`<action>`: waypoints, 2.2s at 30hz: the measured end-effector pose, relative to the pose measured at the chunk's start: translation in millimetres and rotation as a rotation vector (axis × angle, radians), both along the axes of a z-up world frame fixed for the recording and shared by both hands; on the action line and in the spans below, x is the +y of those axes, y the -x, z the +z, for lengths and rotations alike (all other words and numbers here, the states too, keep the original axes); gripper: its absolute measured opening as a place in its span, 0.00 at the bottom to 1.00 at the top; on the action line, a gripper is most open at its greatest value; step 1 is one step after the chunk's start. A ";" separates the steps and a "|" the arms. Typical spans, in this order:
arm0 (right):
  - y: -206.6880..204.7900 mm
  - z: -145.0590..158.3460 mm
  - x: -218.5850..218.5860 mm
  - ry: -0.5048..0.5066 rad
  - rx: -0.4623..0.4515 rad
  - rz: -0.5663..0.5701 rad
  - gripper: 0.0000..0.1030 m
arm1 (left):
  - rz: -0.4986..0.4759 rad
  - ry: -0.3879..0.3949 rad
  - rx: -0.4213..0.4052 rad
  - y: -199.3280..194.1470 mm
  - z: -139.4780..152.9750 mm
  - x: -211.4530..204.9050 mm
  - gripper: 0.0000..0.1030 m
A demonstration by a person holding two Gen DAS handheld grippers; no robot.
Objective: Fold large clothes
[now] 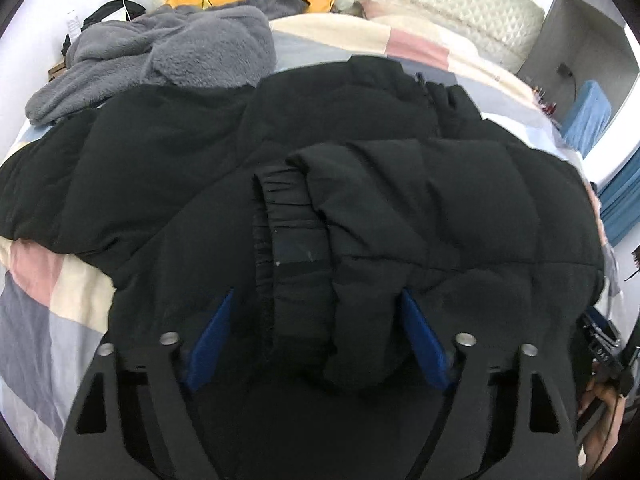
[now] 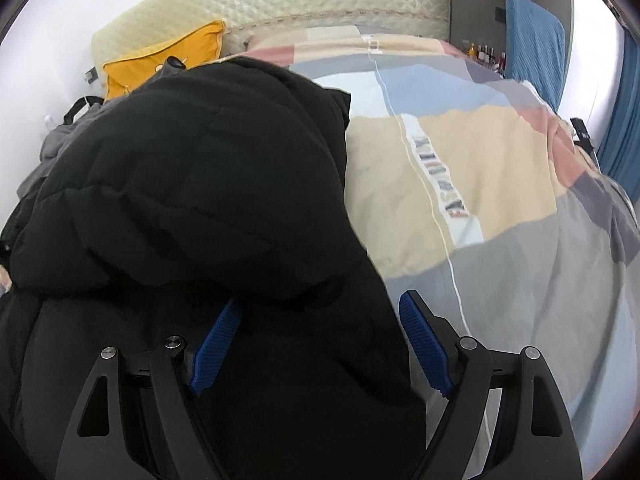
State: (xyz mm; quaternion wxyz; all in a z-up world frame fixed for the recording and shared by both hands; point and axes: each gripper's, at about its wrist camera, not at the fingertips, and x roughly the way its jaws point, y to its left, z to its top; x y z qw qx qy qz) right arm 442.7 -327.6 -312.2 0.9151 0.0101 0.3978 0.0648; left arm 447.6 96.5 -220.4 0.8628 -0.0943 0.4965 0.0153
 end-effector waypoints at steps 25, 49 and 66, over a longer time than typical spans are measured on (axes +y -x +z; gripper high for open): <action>3.0 27.0 -11.0 -0.081 -0.163 -0.061 0.93 | 0.068 -0.078 -0.116 -36.5 12.8 -9.3 0.41; 116.5 102.0 11.5 -0.139 -0.336 0.088 0.98 | -0.054 -0.087 -0.316 114.4 82.9 -69.2 0.76; 195.3 108.9 32.3 -0.086 -0.390 0.193 0.99 | -0.084 -0.070 -0.421 162.6 92.0 -76.6 0.76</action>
